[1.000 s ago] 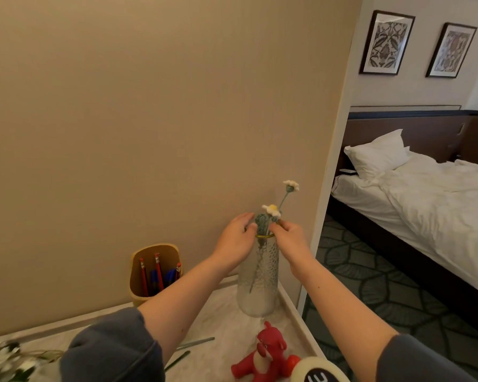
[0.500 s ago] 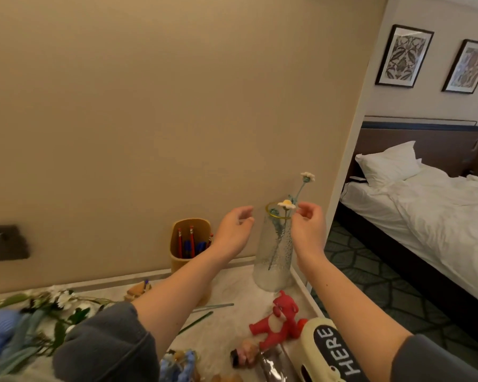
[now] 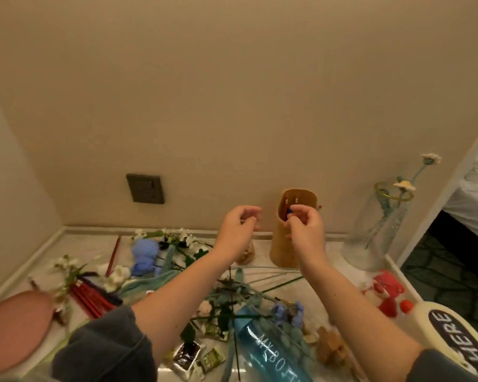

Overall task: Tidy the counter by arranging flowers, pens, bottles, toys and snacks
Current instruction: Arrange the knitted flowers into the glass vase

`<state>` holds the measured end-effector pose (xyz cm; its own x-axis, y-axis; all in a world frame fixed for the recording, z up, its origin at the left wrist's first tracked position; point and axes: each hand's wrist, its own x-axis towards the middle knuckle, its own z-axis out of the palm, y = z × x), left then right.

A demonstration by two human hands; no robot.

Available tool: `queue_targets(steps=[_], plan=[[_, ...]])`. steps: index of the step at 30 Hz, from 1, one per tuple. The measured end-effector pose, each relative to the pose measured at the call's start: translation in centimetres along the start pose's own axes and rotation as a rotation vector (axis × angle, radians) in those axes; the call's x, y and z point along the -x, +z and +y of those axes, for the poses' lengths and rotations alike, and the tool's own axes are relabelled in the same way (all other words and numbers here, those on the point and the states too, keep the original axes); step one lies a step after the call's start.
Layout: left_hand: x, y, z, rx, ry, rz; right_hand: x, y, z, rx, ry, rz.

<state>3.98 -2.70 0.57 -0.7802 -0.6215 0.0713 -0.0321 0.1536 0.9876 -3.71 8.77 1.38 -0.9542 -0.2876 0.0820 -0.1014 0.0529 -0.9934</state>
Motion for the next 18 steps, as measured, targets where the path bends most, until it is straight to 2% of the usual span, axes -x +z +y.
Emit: queue_targets(steps=[12, 18], plan=[[3.8, -15.3, -7.4, -0.061, -0.084, 0.161, 7.2, 11.9, 3.0, 0.178, 0.073, -0.394], [6.2, -18.3, -10.9, -0.111, -0.107, 0.178, 9.5, 14.9, 5.9, 0.430, -0.053, -0.481]])
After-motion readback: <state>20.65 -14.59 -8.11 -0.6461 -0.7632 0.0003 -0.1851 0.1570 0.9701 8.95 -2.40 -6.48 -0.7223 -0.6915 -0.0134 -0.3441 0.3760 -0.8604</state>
